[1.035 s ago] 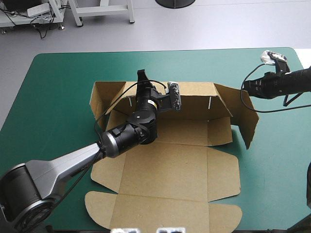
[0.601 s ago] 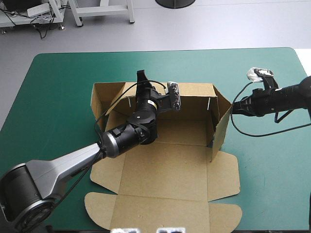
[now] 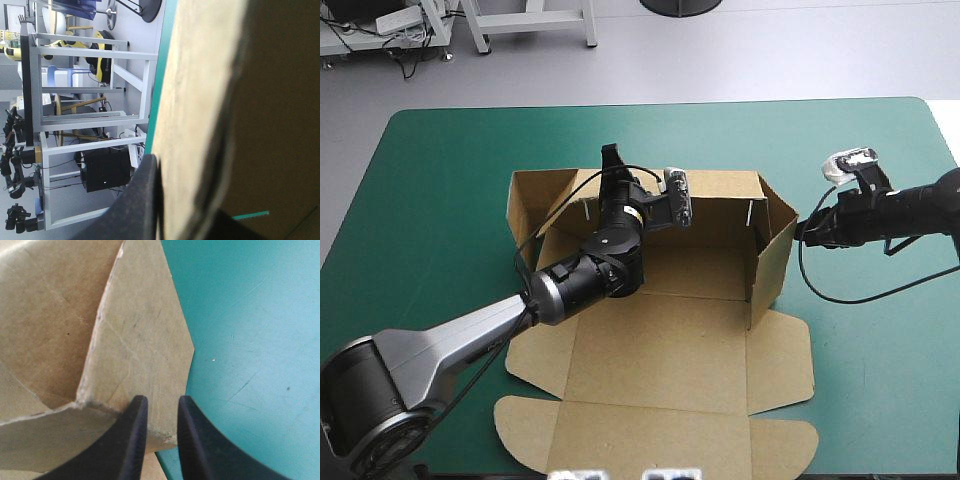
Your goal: Fold the box
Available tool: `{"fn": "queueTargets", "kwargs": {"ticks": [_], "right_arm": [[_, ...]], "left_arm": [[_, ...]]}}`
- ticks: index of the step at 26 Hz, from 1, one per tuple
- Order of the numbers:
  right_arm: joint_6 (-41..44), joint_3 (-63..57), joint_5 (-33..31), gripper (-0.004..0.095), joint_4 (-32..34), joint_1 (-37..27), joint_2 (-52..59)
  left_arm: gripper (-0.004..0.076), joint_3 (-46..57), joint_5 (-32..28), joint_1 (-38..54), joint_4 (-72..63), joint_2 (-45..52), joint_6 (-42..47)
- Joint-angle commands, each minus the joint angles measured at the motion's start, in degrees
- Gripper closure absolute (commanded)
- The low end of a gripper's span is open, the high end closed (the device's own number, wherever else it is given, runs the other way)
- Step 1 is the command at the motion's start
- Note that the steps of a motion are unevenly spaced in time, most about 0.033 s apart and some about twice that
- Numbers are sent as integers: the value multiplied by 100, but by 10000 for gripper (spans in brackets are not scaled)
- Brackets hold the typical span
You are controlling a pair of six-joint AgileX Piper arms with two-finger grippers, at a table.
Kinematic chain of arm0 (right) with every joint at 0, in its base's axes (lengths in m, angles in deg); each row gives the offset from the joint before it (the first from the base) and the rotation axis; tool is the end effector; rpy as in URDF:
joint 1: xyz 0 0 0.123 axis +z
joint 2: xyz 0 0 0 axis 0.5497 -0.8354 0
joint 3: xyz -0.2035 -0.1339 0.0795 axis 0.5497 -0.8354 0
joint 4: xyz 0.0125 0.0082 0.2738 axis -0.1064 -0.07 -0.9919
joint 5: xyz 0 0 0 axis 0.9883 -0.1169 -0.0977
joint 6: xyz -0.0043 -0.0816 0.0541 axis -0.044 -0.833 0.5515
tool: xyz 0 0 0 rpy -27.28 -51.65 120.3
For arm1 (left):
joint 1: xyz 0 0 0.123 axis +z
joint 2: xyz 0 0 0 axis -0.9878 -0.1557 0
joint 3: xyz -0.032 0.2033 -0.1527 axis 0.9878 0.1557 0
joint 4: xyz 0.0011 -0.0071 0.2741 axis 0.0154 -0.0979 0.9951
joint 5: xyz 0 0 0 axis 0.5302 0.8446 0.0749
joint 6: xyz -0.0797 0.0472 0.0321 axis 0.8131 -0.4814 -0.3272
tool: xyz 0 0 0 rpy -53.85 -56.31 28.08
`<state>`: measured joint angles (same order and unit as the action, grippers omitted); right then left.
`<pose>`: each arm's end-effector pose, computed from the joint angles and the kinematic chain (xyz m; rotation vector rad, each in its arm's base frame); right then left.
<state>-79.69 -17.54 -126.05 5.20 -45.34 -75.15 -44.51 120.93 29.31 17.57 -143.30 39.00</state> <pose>0.3231 -0.0045 0.2819 -0.5674 2.3874 0.6447 0.3001 -0.2753 0.2753 1.4040 1.6124 0.7990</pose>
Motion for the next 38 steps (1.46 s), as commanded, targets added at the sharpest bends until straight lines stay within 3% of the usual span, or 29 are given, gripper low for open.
{"fn": "queueTargets", "kwargs": {"ticks": [1, 4, 8, 15, 19, 26, 32, 38], "right_arm": [[-102, 118, -208, 635, -210, 8, 199], [-102, 109, -557, 635, 22, 8, 199], [-348, 109, -557, 635, 54, 8, 199], [-1023, 109, -78, 521, 78, 284, 190], [-1245, 109, 122, 512, 99, 670, 114], [-1156, 109, 156, 510, 121, 1105, -47], [-965, 109, -193, 510, 70, 1127, -35], [-888, 109, -100, 510, -90, 1127, -35]], "left_arm": [[734, -86, 165, 24, -181, 205, 180], [734, -86, 165, 24, -181, 205, 180], [734, -86, 180, 24, -181, 205, 180], [734, -86, 180, 24, -181, 205, 180], [734, -86, 180, 24, -181, 205, 180], [734, -86, 189, 24, -181, 205, 180], [734, -86, 189, 24, -167, 205, 180], [734, -86, 189, 24, -97, 205, 180]]}}
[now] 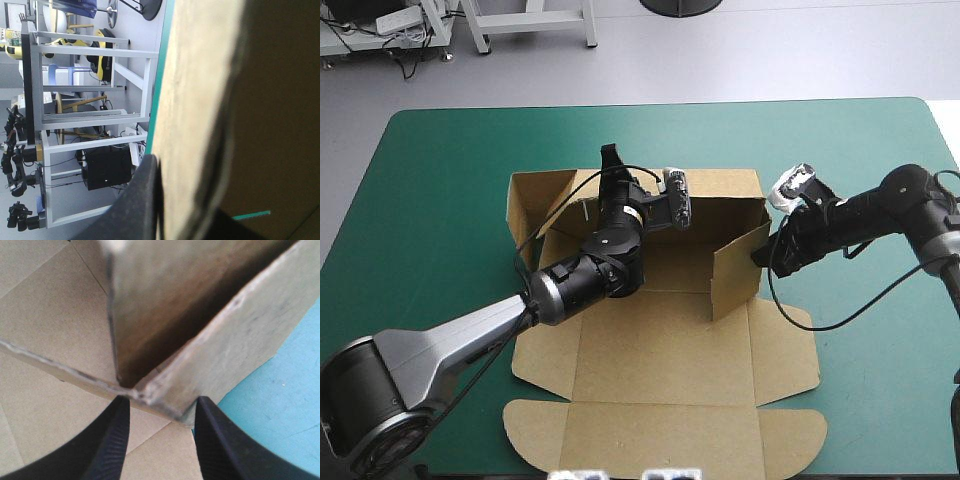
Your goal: Fold the box
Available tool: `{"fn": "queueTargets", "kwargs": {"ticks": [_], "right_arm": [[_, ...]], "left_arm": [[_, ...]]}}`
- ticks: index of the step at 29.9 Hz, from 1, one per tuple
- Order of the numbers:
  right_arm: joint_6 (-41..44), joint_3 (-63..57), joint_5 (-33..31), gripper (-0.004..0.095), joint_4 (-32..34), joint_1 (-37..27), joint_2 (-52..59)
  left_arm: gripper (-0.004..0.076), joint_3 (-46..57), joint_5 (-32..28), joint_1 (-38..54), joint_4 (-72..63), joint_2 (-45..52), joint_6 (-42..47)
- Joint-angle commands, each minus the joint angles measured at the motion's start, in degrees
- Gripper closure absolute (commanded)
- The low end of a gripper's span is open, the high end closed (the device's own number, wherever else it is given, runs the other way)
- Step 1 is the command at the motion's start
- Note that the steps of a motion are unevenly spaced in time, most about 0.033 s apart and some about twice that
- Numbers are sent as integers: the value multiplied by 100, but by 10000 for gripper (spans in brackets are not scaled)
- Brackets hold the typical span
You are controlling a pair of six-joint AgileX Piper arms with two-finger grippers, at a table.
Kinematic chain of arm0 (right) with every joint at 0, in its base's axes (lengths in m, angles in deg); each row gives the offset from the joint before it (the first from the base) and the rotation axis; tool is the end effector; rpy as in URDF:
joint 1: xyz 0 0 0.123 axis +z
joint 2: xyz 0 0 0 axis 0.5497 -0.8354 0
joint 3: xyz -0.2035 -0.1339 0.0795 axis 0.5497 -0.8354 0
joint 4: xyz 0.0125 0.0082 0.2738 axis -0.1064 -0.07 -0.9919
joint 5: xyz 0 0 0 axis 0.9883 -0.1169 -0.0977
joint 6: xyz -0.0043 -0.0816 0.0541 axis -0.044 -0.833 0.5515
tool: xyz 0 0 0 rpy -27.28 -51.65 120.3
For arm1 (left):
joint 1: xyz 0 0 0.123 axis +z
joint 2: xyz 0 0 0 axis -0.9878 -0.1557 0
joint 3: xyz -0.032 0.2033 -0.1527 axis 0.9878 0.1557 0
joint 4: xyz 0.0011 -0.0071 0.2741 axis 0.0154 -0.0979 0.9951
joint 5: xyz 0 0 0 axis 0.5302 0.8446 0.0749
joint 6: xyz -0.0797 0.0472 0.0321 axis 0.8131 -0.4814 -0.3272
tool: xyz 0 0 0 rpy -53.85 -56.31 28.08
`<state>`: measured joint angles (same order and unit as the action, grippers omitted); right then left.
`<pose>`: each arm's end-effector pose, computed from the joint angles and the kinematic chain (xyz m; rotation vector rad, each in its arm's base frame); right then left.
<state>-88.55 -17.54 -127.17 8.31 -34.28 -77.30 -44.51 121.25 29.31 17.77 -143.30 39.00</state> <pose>0.3212 0.0545 0.2665 -1.0199 2.3228 0.6507 0.3003 -0.2747 0.2755 1.4029 1.6131 0.8070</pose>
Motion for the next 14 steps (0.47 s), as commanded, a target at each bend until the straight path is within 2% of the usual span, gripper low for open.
{"fn": "queueTargets", "kwargs": {"ticks": [1, 6, 14], "right_arm": [[-2, 109, 27, 510, -475, 21, 181], [-59, 109, 128, 510, -943, 21, 181], [36, 109, 556, 510, -1181, 21, 181]], "left_arm": [[734, -86, 198, 24, -91, 205, 169], [734, -97, 321, 24, 125, 216, 169], [734, -97, 299, 24, 115, 350, 159]]}}
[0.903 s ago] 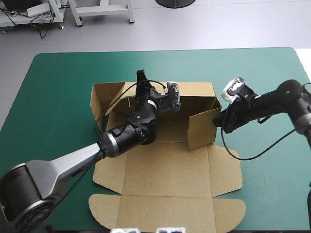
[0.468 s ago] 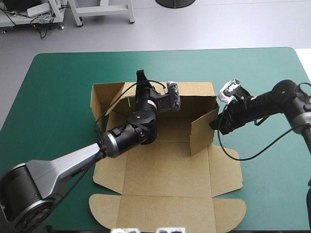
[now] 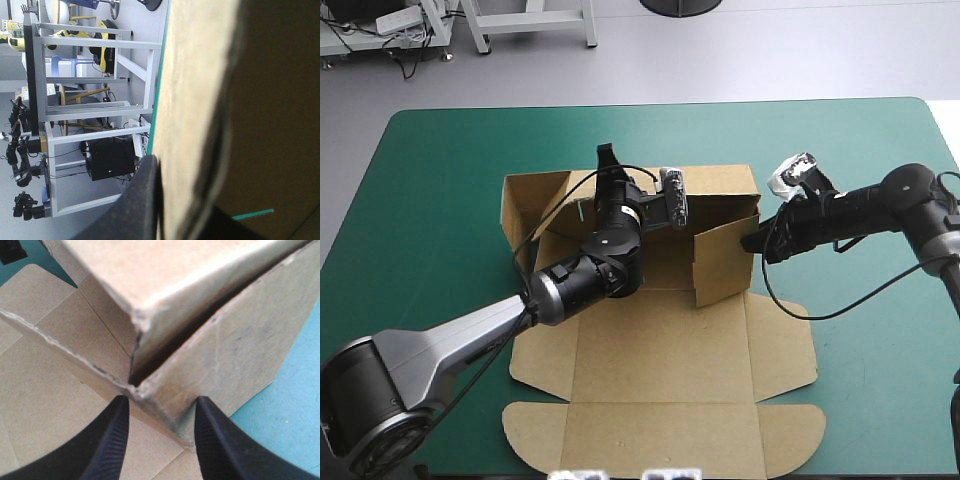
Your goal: Fold the box
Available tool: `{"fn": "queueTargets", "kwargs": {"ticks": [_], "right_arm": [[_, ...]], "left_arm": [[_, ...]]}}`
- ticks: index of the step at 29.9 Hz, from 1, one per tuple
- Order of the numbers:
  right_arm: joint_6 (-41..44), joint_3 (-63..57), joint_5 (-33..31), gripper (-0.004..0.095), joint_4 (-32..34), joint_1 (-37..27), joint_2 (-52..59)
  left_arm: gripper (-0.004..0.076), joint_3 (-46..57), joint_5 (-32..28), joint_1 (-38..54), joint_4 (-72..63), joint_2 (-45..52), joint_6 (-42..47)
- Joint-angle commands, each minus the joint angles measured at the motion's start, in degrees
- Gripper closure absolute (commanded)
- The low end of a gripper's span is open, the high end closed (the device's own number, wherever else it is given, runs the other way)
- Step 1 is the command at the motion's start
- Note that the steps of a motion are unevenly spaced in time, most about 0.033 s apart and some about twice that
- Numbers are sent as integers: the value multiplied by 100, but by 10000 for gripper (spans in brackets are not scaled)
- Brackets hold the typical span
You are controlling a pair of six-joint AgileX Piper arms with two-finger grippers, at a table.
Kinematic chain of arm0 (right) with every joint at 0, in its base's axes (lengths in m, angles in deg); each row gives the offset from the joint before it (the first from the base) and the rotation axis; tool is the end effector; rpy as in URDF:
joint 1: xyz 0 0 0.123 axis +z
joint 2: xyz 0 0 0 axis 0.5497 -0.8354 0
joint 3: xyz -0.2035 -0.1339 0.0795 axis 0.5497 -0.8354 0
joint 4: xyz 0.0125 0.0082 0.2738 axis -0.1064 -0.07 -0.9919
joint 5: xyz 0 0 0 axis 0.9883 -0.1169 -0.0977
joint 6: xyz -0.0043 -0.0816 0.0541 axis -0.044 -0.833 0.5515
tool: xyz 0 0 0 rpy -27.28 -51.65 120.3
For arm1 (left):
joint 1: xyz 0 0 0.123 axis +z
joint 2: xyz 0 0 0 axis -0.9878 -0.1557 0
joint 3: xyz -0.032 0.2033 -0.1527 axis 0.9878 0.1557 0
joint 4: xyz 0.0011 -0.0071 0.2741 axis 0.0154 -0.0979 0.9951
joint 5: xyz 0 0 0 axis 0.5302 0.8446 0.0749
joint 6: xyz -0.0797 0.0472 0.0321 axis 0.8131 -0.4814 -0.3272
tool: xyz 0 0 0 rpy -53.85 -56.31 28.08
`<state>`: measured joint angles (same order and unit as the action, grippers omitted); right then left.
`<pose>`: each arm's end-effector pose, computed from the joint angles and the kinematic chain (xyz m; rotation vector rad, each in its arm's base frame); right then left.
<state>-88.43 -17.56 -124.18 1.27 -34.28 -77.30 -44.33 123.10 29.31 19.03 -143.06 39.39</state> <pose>0.3277 0.0605 0.2745 -0.8962 2.2501 0.7222 0.3004 -0.2707 0.2773 1.3892 1.6189 0.8500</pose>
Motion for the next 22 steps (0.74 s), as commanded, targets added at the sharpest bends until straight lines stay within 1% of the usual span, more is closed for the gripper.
{"fn": "queueTargets", "kwargs": {"ticks": [1, 6, 10, 13, 18, 22], "right_arm": [[24, 111, 318, 506, -508, 21, 181], [24, 111, 677, 500, -670, 21, 181], [-15, 111, 811, 497, -889, 42, 168], [-225, 111, 820, 497, -1082, 42, 125], [-467, 111, 810, 497, -1404, 42, 63], [-489, 111, 843, 497, -1429, 42, -5]], "left_arm": [[734, -114, 97, 24, -11, 369, 121], [734, -114, -14, 24, -46, 515, 121], [734, -114, -78, 24, -119, 529, 121], [734, -114, -110, 24, -198, 529, 107], [734, -114, -180, 24, -415, 529, -182], [734, -114, -188, 24, -415, 529, -182]]}}
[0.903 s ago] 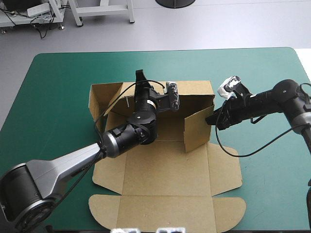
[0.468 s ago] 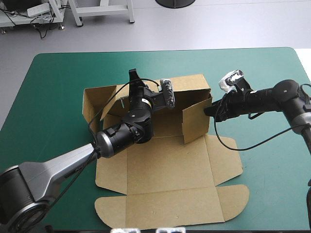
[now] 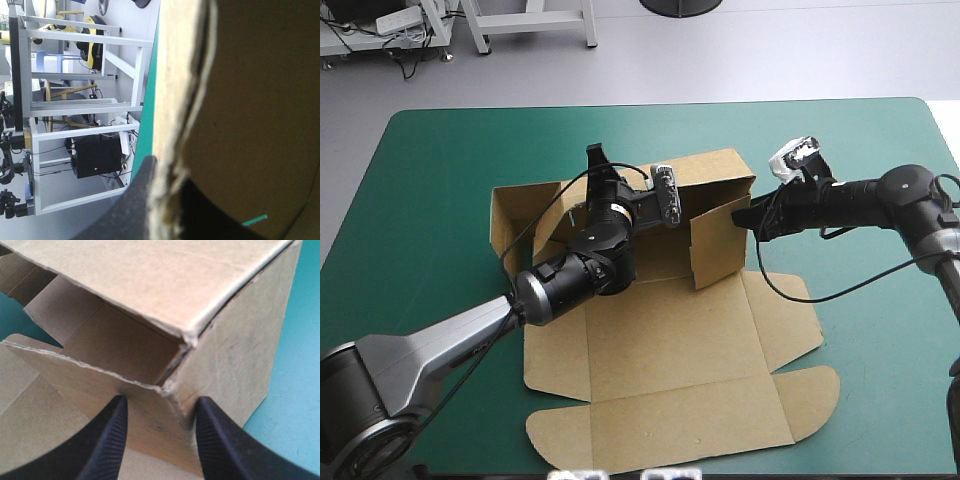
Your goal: Fold the box
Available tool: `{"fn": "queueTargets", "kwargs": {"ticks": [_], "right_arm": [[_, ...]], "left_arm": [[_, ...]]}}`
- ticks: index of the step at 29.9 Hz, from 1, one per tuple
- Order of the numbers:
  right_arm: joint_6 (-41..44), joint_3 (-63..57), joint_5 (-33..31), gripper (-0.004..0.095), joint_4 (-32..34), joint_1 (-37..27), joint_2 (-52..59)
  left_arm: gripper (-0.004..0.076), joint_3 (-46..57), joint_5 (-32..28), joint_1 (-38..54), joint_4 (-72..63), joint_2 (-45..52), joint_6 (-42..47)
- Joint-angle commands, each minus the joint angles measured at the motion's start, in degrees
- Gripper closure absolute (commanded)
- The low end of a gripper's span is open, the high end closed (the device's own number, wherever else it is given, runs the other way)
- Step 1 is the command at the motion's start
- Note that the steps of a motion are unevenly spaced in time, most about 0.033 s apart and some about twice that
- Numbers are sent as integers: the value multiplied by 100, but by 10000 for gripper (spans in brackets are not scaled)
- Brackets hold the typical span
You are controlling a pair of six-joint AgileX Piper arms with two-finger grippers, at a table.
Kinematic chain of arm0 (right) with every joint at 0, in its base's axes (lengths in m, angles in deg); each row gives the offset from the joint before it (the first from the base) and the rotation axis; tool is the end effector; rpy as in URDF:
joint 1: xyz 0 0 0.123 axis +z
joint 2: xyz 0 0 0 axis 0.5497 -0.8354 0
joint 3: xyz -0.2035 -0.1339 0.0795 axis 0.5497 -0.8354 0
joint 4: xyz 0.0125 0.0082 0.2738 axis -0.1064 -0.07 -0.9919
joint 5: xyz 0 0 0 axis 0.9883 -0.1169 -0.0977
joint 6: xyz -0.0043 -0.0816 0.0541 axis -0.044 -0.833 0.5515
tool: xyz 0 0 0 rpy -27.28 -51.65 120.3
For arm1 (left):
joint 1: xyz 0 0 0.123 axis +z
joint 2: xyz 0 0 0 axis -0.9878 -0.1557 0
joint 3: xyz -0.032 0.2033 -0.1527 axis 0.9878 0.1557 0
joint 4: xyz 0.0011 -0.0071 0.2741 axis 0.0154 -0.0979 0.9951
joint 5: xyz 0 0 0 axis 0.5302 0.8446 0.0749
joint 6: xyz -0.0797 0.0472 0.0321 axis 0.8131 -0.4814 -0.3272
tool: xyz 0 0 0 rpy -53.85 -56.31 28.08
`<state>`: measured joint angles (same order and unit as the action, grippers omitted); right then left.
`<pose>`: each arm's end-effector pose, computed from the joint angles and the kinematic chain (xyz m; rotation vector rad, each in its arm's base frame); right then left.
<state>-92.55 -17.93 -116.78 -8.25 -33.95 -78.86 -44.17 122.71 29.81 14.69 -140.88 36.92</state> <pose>0.3449 0.0653 0.2755 -0.7572 2.1315 0.7392 0.2963 -0.2643 0.2866 1.3834 1.6532 0.7960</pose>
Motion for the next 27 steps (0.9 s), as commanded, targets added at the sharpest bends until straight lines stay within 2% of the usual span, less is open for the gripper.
{"fn": "queueTargets", "kwargs": {"ticks": [1, 13, 19, 27], "right_arm": [[-77, 148, 108, 497, -466, 8, 140], [-175, 148, 660, 497, -444, 8, -199], [-656, 148, 778, 497, -839, 8, -298], [-1235, 148, 875, 497, -1083, 8, -355]], "left_arm": [[734, -131, -150, -26, 20, 311, 65], [734, -131, -150, -26, -4, 311, 54], [734, -131, -174, -26, -497, 300, -507], [734, -131, -300, -26, -538, 300, -521]]}}
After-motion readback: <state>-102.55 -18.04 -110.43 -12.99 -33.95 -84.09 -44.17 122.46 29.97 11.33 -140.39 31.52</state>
